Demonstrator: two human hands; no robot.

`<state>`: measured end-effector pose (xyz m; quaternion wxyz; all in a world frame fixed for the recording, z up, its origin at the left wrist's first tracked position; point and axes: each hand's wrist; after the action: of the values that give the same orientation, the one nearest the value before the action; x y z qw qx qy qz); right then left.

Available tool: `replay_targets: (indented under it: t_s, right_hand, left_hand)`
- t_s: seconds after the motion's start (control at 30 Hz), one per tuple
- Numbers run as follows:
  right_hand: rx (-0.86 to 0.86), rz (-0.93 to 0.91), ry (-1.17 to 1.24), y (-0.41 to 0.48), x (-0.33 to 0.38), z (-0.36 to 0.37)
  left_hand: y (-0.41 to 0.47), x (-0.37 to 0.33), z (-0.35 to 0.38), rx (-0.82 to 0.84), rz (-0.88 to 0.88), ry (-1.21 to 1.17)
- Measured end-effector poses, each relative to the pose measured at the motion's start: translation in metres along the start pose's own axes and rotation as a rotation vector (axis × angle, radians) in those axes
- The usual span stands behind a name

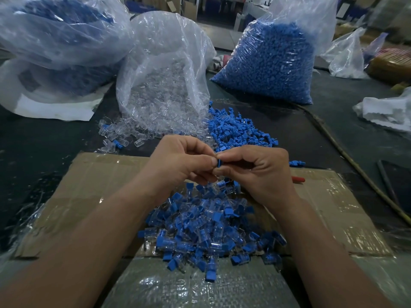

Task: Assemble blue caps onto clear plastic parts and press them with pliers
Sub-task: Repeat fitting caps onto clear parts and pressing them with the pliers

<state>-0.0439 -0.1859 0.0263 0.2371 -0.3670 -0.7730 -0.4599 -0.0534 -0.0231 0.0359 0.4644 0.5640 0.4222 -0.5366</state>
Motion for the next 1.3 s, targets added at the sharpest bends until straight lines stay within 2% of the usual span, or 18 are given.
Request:
replay_targets:
  t_s: [0.3, 0.47, 0.53, 0.63, 0.77, 0.87, 1.13, 1.3]
  right_hand:
    - [0.059, 0.071, 0.0, 0.001, 0.001, -0.001]
    - [0.005, 0.371, -0.055, 0.005, -0.004, -0.03]
    - [0.018, 0.495, -0.161, 0.007, -0.011, -0.047]
    - [0.235, 0.661, -0.364, 0.007, -0.02, -0.065]
    - [0.562, 0.829, -0.475, 0.004, -0.019, -0.064]
    - [0.628, 0.837, -0.591, 0.004, -0.02, -0.058]
    - [0.532, 0.794, -0.65, 0.007, -0.016, -0.053]
    - [0.469, 0.736, -0.792, 0.009, -0.012, -0.043]
  left_hand:
    - [0.0, 0.001, 0.0, -0.011, 0.01, -0.033]
    - [0.003, 0.001, -0.005, -0.086, 0.025, -0.102]
    - [0.003, 0.002, -0.007, -0.107, 0.038, -0.121]
    - [0.004, 0.002, -0.008, -0.124, 0.045, -0.143]
    - [0.004, 0.003, -0.008, -0.131, 0.05, -0.16]
    - [0.005, 0.003, -0.008, -0.142, 0.051, -0.158]
    - [0.006, 0.005, -0.008, -0.158, 0.055, -0.144]
    - [0.006, 0.005, -0.008, -0.154, 0.071, -0.133]
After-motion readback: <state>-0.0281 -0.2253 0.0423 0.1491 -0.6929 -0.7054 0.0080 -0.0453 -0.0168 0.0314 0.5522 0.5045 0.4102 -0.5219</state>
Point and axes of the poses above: each hand's wrist, its own y-axis towards the middle knuckle, its own z-axis out of the palm, x = y × z, and after that the axes turned 5 degrees about z, right-handed
